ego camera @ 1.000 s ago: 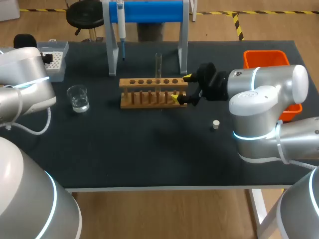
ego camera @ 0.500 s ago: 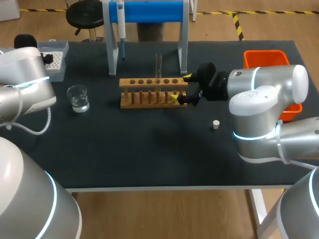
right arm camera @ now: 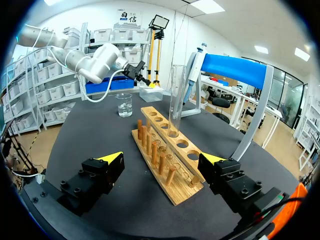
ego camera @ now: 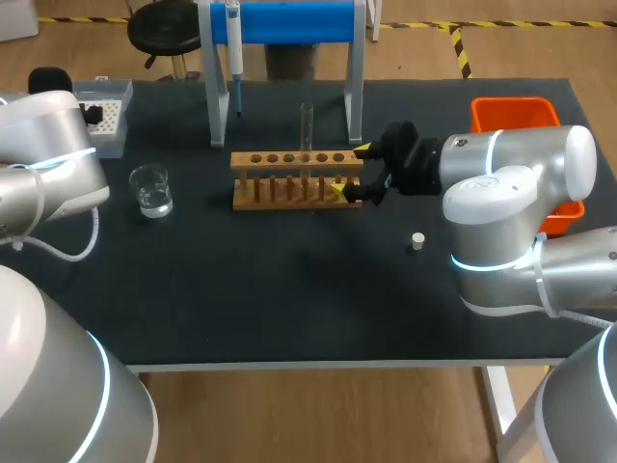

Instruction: Invert the test tube, pick up the pipette, mount the tip to pipette, aspirate from beaker and dispense into the tube, eject the tip, return the pipette, and cap with the stopper.

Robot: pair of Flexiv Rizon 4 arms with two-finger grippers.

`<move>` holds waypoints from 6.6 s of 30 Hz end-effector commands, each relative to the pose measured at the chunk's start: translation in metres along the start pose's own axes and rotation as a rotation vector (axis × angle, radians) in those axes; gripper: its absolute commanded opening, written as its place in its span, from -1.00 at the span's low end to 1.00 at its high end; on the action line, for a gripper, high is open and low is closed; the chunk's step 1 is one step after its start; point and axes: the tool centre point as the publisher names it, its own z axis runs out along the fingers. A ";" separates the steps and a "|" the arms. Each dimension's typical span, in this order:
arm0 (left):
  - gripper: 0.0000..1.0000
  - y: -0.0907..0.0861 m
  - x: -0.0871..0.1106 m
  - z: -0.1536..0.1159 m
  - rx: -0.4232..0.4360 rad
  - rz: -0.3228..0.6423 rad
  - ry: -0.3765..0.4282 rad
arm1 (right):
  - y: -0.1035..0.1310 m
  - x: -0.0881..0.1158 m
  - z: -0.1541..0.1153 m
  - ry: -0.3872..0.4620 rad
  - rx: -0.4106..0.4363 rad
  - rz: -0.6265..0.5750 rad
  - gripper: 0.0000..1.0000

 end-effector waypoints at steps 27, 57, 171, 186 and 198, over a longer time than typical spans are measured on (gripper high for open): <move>-1.00 -0.003 -0.002 0.002 -0.002 0.014 -0.003 | 0.001 0.000 0.000 0.002 0.004 0.000 1.00; -1.00 -0.016 -0.002 -0.009 0.013 0.035 -0.045 | 0.001 0.000 0.000 0.002 0.004 0.000 1.00; -1.00 -0.098 0.293 -0.235 -0.058 0.628 0.651 | 0.001 0.000 0.000 0.002 0.004 0.000 1.00; -1.00 -0.077 0.391 -0.247 -0.076 0.632 0.772 | 0.001 0.000 0.000 0.002 0.004 0.000 1.00; -1.00 -0.072 0.437 -0.248 0.038 0.655 0.792 | 0.001 0.000 0.000 0.002 0.004 0.000 1.00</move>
